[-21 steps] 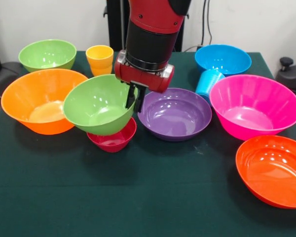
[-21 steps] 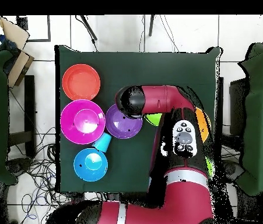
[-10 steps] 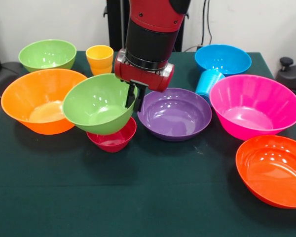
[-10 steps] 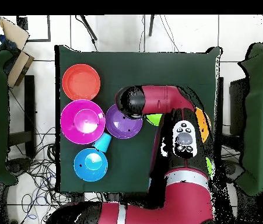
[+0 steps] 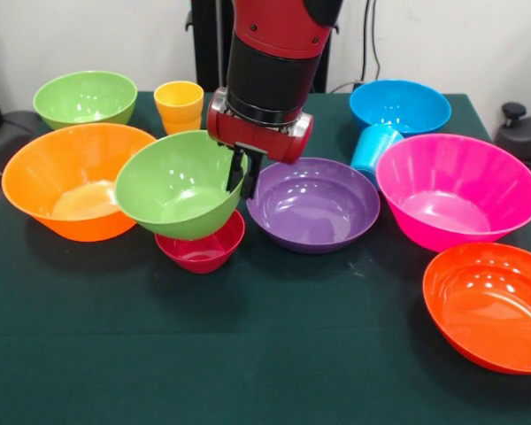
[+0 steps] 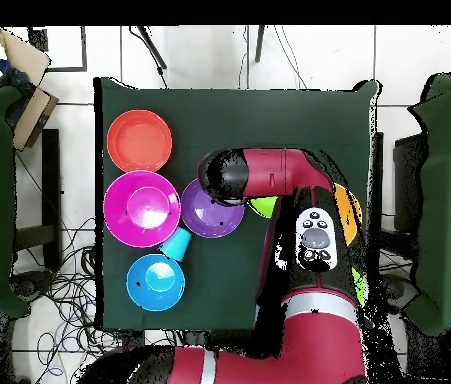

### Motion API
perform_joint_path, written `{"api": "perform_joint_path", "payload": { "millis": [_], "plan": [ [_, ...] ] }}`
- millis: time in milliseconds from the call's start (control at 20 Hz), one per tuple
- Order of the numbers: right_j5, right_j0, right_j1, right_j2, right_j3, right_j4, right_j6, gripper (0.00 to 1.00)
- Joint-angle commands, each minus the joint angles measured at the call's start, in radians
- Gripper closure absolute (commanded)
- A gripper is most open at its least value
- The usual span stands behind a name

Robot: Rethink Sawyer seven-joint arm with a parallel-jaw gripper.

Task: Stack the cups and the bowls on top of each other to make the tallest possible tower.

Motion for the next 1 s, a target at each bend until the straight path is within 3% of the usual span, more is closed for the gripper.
{"api": "perform_joint_path", "payload": {
  "millis": [50,1000],
  "plan": [
    [-0.038,0.017,0.009,0.072,0.039,-0.075,-0.082,1.00],
    [-0.031,0.015,0.009,0.076,0.035,-0.075,-0.092,1.00]
  ]
}}
